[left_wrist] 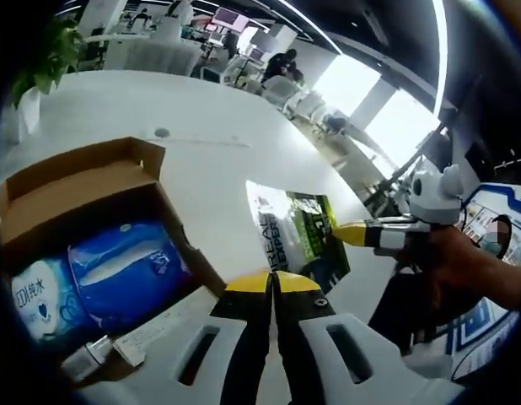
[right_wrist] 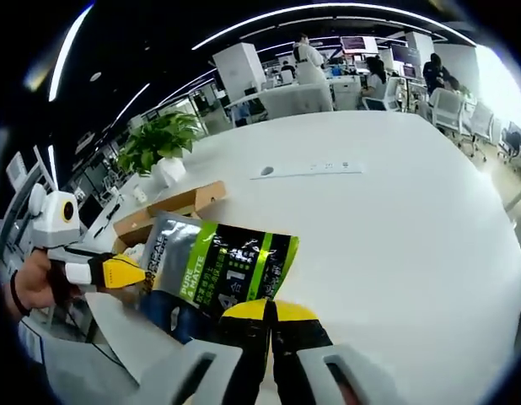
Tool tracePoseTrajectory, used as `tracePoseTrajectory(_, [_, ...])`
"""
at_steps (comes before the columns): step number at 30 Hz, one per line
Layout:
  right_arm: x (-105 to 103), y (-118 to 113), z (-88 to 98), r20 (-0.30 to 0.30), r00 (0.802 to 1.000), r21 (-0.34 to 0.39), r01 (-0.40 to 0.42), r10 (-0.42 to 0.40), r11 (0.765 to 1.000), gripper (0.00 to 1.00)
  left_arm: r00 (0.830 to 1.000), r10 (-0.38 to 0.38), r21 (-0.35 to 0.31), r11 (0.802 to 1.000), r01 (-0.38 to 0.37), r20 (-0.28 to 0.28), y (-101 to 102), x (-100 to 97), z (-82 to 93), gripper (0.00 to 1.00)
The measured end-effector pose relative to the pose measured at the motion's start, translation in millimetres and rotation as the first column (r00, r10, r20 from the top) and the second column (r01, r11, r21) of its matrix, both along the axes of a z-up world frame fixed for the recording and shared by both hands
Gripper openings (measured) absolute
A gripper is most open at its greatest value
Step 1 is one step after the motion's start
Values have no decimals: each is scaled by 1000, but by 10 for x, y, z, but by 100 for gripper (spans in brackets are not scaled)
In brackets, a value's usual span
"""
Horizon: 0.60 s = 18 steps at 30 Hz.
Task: Operate the shoe box by opening the lid, removing the specified soft item, and placing it in the target area until the item is outside and the box remains undamaged.
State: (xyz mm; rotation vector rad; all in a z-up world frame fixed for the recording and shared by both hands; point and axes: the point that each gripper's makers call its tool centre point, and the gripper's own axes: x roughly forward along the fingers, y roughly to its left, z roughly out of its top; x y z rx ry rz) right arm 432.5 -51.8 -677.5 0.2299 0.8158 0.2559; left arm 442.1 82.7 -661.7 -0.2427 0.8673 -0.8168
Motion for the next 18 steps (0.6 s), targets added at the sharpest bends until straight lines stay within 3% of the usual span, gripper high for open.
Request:
tracePoseTrajectory(7, [-49,-95,-139,-28,1000,4,7,-7,1000,0,1000,-15,57,998,14,12,-103,-35,-78,0])
tracePoseTrajectory(18, [-32,-217,-368,-73,997,3,16,-16,1000,0,998,-26,167,986,16,57,-224,2,-365,0])
